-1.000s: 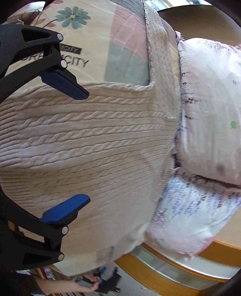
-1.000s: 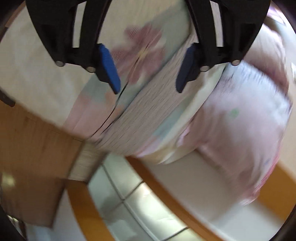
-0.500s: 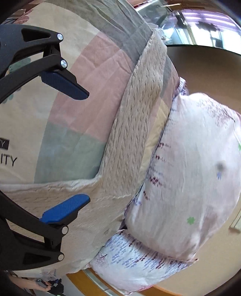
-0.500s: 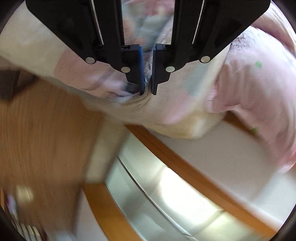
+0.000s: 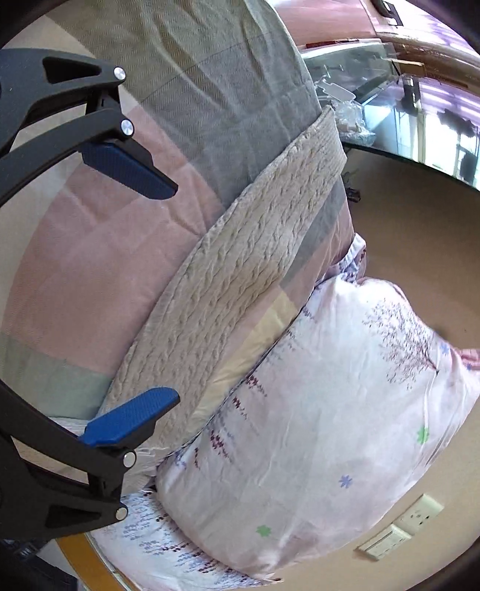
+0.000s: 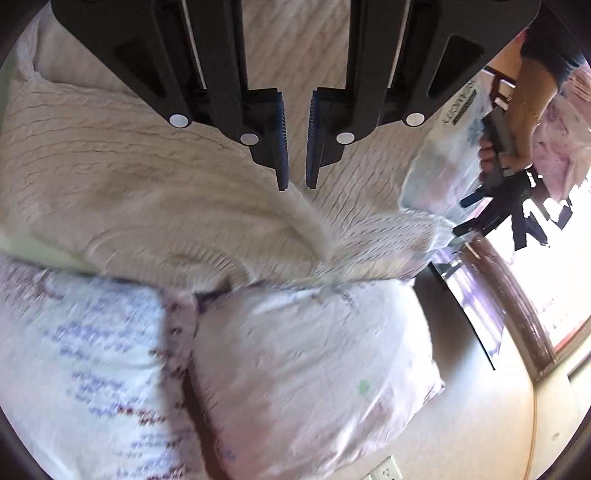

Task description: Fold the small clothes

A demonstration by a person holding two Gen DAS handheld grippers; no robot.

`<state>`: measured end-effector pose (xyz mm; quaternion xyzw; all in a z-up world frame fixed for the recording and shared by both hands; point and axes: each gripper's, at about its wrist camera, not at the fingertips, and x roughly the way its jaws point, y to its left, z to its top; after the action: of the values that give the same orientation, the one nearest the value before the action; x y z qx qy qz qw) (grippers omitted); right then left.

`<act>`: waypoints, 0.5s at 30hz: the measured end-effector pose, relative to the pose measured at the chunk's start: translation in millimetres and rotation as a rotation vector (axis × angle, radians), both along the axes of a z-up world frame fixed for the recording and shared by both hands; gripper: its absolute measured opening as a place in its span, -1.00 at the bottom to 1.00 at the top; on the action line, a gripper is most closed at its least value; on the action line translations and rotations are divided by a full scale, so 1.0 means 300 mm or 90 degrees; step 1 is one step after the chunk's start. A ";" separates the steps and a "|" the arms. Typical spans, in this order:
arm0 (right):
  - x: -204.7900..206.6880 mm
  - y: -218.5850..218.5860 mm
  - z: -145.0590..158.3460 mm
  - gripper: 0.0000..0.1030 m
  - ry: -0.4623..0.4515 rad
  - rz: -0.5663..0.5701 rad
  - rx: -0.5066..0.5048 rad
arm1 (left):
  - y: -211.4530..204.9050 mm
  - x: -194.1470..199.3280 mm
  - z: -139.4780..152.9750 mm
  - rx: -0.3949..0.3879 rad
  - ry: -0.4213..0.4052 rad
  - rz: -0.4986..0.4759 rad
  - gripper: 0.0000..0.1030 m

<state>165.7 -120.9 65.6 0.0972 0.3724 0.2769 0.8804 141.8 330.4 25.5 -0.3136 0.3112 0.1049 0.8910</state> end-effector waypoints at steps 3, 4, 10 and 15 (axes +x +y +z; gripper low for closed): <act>-0.003 -0.104 0.012 -0.15 -0.006 -0.073 0.023 | 0.090 0.020 -0.021 -0.046 0.006 0.029 0.71; -0.013 -0.163 0.014 0.03 -0.006 -0.101 0.032 | 0.127 0.032 -0.030 -0.062 0.008 0.042 0.61; -0.052 -0.436 0.018 0.12 0.002 -0.225 0.038 | 0.303 0.073 -0.087 -0.178 0.007 0.121 0.11; -0.110 -0.592 0.048 0.29 -0.017 -0.304 0.068 | 0.365 0.123 -0.098 -0.188 0.027 0.154 -0.76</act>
<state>132.8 -298.6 79.9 0.2253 0.3117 0.0815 0.9195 178.8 439.7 -3.8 -0.4736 0.3019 0.1708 0.8095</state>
